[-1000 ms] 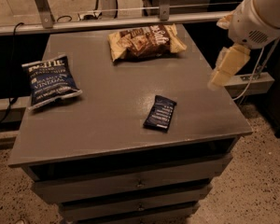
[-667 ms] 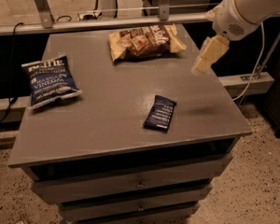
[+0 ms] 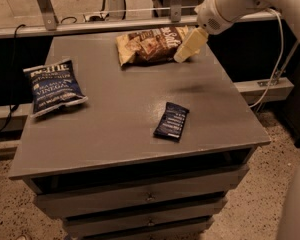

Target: Move brown chip bag near rxbar blueberry

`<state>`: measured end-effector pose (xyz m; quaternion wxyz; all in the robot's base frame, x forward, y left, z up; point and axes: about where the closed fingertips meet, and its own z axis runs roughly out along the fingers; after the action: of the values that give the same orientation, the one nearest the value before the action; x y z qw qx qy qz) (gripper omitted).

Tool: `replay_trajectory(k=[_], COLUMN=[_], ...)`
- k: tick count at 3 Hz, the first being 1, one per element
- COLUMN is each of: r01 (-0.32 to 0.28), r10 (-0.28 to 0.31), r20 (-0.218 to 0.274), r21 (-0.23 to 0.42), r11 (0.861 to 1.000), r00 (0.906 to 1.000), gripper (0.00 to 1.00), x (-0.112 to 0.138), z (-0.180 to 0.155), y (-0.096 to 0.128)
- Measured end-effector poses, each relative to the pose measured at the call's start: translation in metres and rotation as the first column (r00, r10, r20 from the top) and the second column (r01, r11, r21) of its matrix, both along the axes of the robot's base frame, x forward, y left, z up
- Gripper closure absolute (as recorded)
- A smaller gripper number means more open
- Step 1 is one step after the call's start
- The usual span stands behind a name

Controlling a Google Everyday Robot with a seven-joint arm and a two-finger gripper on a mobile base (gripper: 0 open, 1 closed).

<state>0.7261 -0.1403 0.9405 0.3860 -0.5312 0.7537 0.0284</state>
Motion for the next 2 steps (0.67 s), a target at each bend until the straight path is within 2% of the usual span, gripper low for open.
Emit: replay_trajectory(k=[1,2], r01=[0.035,0.087], r10=[-0.035,-0.085], r20=[0.004,-0.028], r21=[0.029,0.051], r11=[0.999,0.995], r00=[0.9994,0.9959], gripper=[0.00,0.00], x=[0.041,0.069], z=[-0.019,-0.047], y=[0.018,0.026])
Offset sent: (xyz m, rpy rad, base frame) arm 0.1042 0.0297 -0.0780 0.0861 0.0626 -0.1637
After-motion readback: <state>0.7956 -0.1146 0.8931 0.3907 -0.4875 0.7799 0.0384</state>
